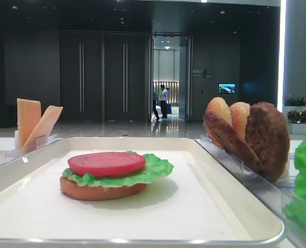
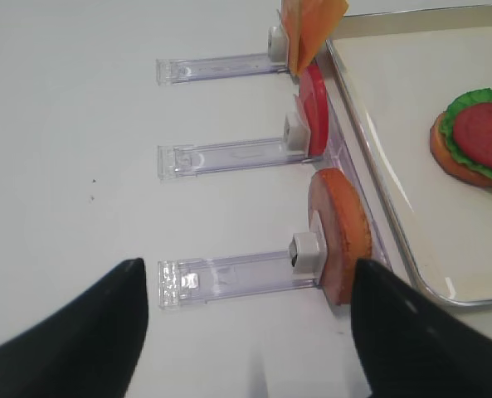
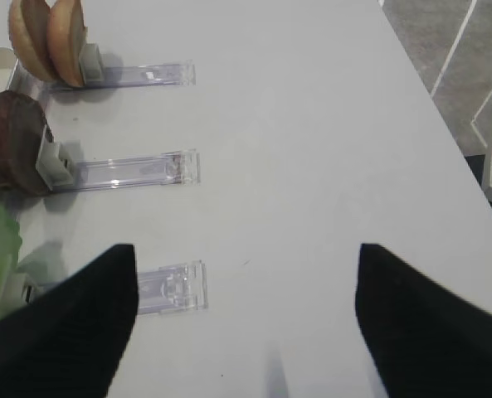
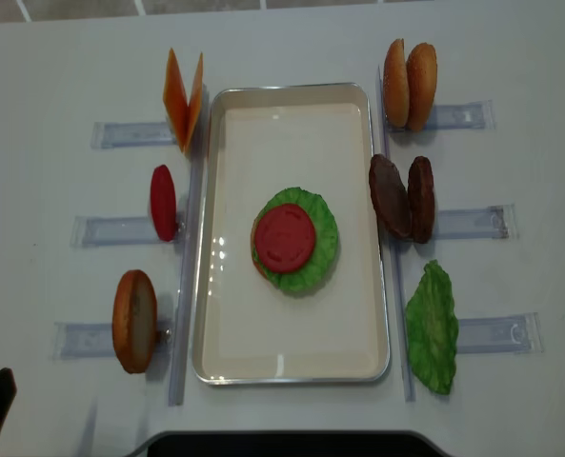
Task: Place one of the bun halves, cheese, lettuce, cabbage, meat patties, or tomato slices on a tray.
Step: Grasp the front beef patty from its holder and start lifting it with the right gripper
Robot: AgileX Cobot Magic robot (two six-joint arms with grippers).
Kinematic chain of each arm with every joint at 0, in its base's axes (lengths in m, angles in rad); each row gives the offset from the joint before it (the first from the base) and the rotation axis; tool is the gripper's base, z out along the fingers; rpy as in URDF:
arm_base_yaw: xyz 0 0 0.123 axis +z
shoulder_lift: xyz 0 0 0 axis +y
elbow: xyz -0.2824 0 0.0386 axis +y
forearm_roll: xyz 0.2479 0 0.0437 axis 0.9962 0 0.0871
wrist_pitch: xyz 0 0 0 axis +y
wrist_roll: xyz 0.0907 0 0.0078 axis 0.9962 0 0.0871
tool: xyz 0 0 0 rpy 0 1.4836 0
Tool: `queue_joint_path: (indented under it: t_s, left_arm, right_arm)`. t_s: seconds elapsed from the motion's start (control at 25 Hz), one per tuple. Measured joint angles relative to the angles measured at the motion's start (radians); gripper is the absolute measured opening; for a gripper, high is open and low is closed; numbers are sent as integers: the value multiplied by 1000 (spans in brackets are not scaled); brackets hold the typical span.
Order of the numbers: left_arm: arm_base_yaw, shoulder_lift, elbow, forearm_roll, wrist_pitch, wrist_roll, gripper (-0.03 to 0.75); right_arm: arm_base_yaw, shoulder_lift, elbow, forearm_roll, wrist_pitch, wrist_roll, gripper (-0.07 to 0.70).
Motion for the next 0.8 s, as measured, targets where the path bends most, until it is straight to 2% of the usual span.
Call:
queue_joint_path:
  t_s: [0.8]
  left_arm:
    - [0, 0, 0, 0, 0, 0, 579]
  right_arm:
    - [0, 0, 0, 0, 0, 0, 518]
